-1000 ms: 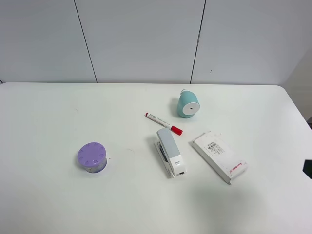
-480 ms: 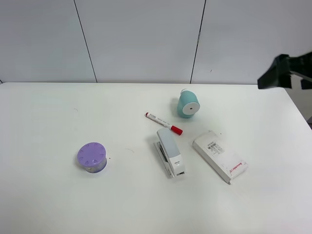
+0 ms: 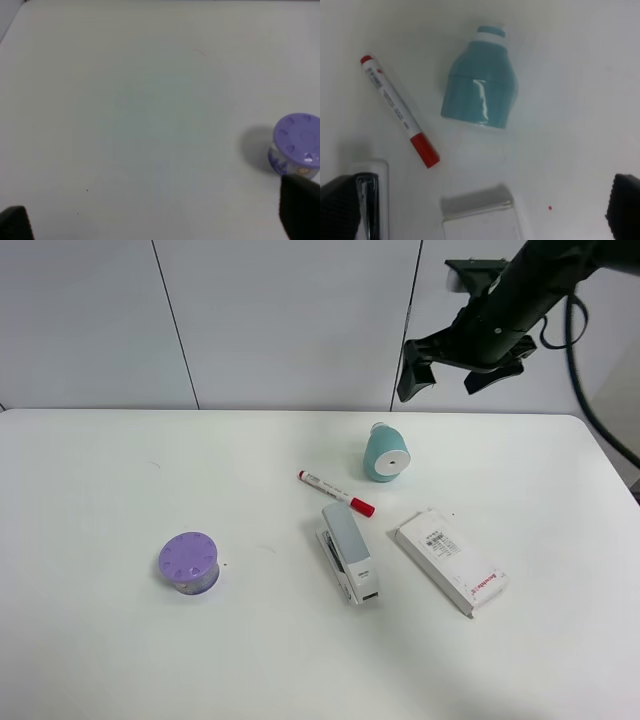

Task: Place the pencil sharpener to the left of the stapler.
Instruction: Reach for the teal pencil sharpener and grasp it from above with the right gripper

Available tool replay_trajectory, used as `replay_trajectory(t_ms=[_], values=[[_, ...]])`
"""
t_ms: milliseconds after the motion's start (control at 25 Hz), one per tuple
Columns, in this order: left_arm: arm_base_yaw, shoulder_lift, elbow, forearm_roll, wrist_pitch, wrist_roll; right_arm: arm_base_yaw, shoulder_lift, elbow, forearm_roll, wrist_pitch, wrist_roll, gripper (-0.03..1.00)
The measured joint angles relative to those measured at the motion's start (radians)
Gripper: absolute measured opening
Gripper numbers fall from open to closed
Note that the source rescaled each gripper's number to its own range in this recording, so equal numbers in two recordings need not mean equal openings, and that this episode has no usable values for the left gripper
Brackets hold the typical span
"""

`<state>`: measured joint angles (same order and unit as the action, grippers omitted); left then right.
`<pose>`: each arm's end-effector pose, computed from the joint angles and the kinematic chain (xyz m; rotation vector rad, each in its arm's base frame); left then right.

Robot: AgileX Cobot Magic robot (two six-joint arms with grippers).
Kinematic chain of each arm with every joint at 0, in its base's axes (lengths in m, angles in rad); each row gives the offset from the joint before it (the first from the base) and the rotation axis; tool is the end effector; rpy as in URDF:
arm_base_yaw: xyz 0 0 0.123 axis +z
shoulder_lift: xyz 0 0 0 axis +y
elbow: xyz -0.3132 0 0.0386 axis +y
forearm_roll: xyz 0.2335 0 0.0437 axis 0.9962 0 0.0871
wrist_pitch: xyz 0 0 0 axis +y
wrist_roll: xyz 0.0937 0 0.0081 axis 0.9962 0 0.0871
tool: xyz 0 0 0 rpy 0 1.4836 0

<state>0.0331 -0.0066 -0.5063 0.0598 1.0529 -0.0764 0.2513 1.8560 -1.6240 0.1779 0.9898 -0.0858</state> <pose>-0.0471 0.0033 0.2711 -0.1136 2.0193 0.0439 0.3862 0.1135 0.3175 -0.3676 2.6832 0.2800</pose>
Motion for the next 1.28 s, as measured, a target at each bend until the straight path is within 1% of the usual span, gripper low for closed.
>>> replay_trajectory(t_ms=[200,440,640,840,920,1200,1280], values=[[0.000,0.000,0.000,0.000,0.000,0.000,0.008,0.156,-0.107,-0.018,0.009,0.042,1.00],[0.000,0.000,0.000,0.000,0.000,0.000,0.027,0.238,-0.140,-0.018,0.005,0.051,1.00],[0.000,0.000,0.000,0.000,0.000,0.000,0.043,0.294,-0.145,-0.018,-0.040,0.056,1.00],[0.000,0.000,0.000,0.000,0.000,0.000,0.044,0.345,-0.145,-0.018,-0.079,0.086,1.00],[0.000,0.000,0.000,0.000,0.000,0.000,0.047,0.362,-0.145,-0.018,-0.083,0.086,1.00],[0.000,0.000,0.000,0.000,0.000,0.000,0.059,0.408,-0.149,-0.013,-0.148,0.086,0.98],[0.000,0.000,0.000,0.000,0.000,0.000,0.059,0.433,-0.174,-0.012,-0.156,0.086,0.98]])
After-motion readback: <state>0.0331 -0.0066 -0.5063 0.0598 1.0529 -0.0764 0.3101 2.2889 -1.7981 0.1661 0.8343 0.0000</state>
